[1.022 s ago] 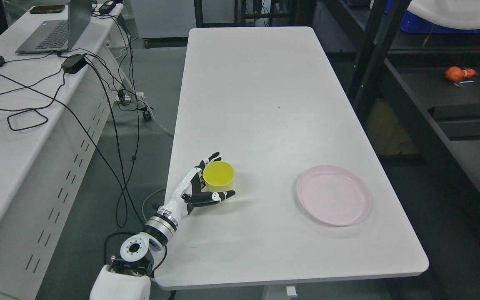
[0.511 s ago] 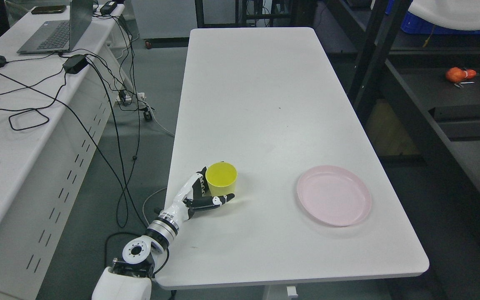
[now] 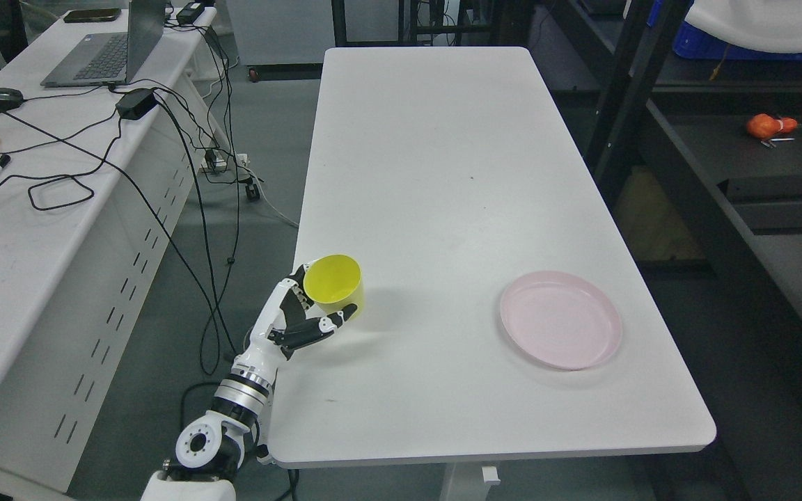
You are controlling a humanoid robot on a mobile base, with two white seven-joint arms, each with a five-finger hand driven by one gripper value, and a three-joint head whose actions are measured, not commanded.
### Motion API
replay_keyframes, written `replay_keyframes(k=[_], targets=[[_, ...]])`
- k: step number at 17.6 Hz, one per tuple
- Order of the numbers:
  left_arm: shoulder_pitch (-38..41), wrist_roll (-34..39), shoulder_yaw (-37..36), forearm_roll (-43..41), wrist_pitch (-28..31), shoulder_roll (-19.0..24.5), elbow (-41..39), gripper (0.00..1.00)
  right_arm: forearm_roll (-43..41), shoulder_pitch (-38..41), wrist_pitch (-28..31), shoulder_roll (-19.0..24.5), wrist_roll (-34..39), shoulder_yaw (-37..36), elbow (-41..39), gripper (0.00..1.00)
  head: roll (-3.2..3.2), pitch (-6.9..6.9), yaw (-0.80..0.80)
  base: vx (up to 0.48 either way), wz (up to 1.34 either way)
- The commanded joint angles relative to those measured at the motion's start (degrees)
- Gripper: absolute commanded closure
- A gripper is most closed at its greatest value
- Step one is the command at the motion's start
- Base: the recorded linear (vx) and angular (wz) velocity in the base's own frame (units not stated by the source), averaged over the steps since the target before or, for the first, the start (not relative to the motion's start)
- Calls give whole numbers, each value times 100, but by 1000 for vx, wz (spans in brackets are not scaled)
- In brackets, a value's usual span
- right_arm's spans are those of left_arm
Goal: Place yellow IKEA cup on middle right shelf
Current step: 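Carry the cup in the left hand while turning toward the metal shelves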
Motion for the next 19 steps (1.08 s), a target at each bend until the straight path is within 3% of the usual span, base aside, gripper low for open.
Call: replay_keyframes(k=[1, 10, 19], targets=[[616, -5, 407, 131, -62, 100, -1700, 100, -141, 80, 4, -100, -3, 97, 0, 1, 0, 0, 0, -99, 47], [916, -5, 354, 140, -150, 100, -2053, 100, -141, 80, 4, -100, -3, 97, 0, 1, 0, 0, 0, -121, 38], [925, 13, 223, 131, -176, 100, -2088, 99, -141, 80, 4, -100, -3, 97, 0, 1, 0, 0, 0, -181, -411]])
